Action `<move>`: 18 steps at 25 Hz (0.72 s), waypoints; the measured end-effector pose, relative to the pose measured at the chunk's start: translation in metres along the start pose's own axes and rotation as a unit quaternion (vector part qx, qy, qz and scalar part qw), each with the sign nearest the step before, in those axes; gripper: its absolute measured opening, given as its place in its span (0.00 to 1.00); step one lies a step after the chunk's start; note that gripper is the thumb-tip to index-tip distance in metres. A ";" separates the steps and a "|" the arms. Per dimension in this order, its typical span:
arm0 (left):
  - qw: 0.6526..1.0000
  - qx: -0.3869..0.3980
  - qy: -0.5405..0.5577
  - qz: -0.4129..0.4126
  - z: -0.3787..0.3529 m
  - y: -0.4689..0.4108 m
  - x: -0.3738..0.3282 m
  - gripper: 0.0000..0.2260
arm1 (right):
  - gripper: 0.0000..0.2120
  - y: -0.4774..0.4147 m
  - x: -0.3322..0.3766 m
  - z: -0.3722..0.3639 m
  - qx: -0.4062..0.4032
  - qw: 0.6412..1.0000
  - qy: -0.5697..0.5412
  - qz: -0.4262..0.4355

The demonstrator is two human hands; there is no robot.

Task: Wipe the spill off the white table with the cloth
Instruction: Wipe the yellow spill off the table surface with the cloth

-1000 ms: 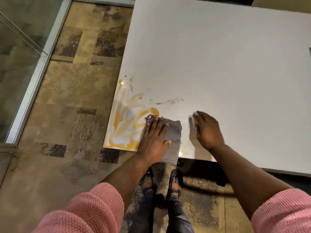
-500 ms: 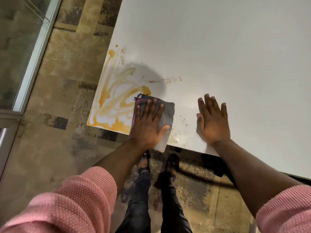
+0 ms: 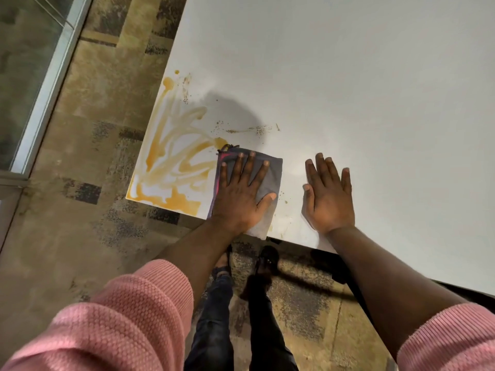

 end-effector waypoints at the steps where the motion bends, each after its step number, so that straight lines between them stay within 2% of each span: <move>1: 1.000 -0.002 -0.003 -0.002 -0.001 -0.001 -0.004 0.35 | 0.28 0.000 -0.001 -0.001 -0.002 1.000 0.001 0.000; 8: 0.997 -0.002 0.003 -0.081 -0.015 0.036 -0.035 0.32 | 0.28 0.001 0.000 -0.001 0.000 1.000 -0.005 0.002; 14: 1.000 0.007 0.012 -0.019 -0.001 -0.005 -0.038 0.34 | 0.28 0.001 -0.001 -0.001 0.006 1.000 -0.007 0.002; 18: 0.996 -0.017 -0.006 -0.092 -0.012 0.012 -0.054 0.31 | 0.28 0.000 -0.003 -0.003 0.006 1.000 -0.009 0.010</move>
Point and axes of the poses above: each hand's wrist, its own y-axis away from the middle knuckle, its own z-axis out of the back of the hand, x = y × z, the point moved 1 cm from there along -y, towards the middle knuckle, and after that the axes turned 15 degrees about -z, right-handed, at the moved point
